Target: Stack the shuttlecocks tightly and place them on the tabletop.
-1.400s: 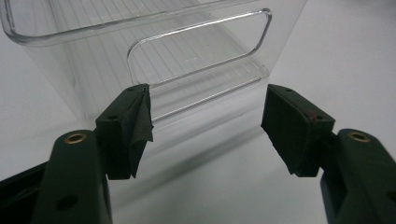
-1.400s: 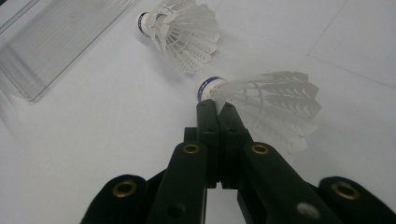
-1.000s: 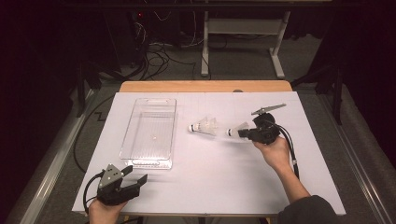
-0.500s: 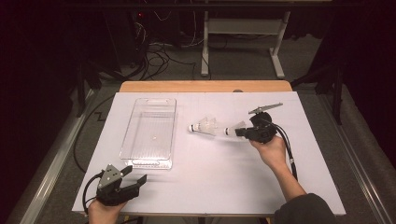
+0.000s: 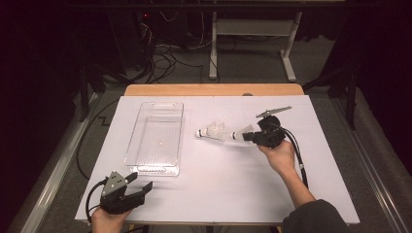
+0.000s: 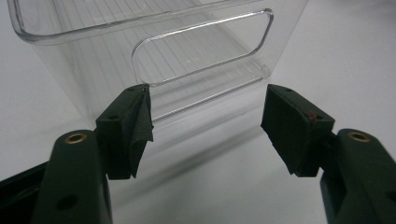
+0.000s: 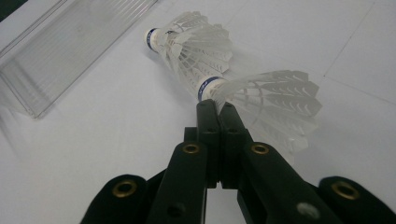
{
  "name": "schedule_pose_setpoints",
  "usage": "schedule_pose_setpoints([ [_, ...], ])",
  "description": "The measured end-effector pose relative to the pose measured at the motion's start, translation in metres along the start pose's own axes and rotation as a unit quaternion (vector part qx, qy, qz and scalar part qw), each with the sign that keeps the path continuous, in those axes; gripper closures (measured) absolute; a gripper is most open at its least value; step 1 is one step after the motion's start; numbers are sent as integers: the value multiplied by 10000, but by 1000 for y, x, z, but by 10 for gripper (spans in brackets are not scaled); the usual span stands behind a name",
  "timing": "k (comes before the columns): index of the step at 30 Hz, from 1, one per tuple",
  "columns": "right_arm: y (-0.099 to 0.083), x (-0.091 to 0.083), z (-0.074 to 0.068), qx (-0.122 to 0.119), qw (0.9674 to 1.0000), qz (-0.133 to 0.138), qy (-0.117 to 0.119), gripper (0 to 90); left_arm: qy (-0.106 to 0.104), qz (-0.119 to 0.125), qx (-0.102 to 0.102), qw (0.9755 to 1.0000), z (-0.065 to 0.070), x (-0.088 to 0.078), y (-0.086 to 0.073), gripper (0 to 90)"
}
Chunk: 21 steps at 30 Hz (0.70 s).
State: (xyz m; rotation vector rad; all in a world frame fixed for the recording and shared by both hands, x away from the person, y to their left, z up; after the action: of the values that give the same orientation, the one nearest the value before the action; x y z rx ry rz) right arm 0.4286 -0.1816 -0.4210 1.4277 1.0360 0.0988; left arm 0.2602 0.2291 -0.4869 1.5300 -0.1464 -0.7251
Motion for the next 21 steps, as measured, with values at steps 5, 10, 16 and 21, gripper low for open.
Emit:
schedule_pose_setpoints([
  [5, 0, 0, 0, 6, 10000, 13, -6, 900, -2, 13, -26, 10000, 0, 0, 0, 345],
  [10, 1, 0, 0, 33, 10000, 50, -8, 900, -20, -16, -17, 10000, 0, 1, 0, 345],
  [16, 1, 2, 2, 99, 9999, 70, -29, 900, -32, -11, -27, 10000, 0, 2, 0, 345],
  [21, 1, 7, 1, 102, 9999, 67, -6, 900, -25, -11, 2, 10000, 1, 1, 0, 345],
])
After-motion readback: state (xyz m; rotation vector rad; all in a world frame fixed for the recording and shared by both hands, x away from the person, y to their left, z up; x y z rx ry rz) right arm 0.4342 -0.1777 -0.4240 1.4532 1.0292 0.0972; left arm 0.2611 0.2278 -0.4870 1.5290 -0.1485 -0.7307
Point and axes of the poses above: each handheld gripper's, and its own axes: x roughly forward along the jaws, y roughly out of its top, z roughly to its right, the point moved 3 cm from there along x, roughly forward along the jaws, and after that the axes turned 14 degrees about z, right-handed, at the moved point
